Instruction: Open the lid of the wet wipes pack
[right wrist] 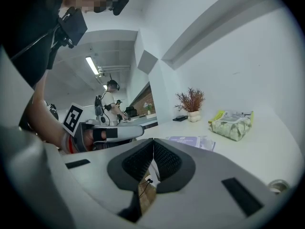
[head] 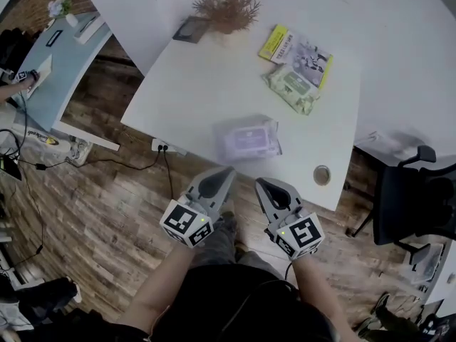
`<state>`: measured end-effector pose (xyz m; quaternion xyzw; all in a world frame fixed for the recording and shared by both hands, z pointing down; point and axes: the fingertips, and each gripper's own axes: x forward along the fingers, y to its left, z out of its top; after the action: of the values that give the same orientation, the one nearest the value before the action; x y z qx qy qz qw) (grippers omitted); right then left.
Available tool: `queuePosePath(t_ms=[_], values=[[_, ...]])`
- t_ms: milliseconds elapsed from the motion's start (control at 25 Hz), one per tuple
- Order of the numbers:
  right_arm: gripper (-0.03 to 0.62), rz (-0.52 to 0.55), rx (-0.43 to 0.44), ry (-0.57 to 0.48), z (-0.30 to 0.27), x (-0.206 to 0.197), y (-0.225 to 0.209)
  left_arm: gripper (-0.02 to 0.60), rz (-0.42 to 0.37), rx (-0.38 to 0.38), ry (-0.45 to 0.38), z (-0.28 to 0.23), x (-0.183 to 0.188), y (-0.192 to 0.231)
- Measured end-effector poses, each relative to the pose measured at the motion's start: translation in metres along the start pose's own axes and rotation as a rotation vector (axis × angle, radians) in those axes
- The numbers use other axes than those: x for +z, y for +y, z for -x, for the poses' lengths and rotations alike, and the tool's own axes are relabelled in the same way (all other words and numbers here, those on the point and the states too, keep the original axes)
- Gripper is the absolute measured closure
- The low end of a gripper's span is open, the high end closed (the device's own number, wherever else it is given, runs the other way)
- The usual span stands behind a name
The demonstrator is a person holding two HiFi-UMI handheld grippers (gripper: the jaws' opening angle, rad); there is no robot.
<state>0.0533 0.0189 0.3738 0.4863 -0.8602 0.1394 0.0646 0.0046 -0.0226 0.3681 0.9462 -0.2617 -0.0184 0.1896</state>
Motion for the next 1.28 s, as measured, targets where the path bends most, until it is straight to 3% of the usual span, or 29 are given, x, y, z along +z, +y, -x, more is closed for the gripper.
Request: queuePosePath(t_ms=[360, 520, 680, 880, 1000, 1040, 1120, 1280], values=[[0.574, 0.037, -0.025, 0.048, -0.026, -0.005, -0.028, 0.561, -0.025, -0.112, 0.053, -0.029, -0.006, 0.027], [0.574, 0.049, -0.042, 0.071, -0.035, -0.006, -0.038, 0.448, -0.054, -0.144, 0.085, -0.033, -0.010, 0.040], [0.574, 0.098, -0.032, 0.099, -0.038, -0.007, -0.042, 0.362, -0.146, -0.163, 0.133, -0.032, -0.018, 0.048], [0.574, 0.219, 0.025, 0.061, -0.047, 0.006, -0.044, 0.204, -0.296, -0.182, 0.231, -0.038, -0.033, 0.055], [0.571, 0.351, 0.099, 0.141, -0.048, 0.001, -0.047, 0.139, -0.364, -0.173, 0.276, -0.044, -0.040, 0.061], [0.562, 0.414, 0.136, 0.195, -0.049, -0.004, -0.048, 0.123, -0.393, -0.180, 0.296, -0.046, -0.042, 0.062], [0.478, 0.492, 0.199, 0.264, -0.051, -0.010, -0.052, 0.105, -0.445, -0.201, 0.337, -0.052, -0.047, 0.067], [0.474, 0.605, 0.263, 0.293, -0.057, -0.014, -0.060, 0.100, -0.513, -0.227, 0.395, -0.066, -0.052, 0.075]])
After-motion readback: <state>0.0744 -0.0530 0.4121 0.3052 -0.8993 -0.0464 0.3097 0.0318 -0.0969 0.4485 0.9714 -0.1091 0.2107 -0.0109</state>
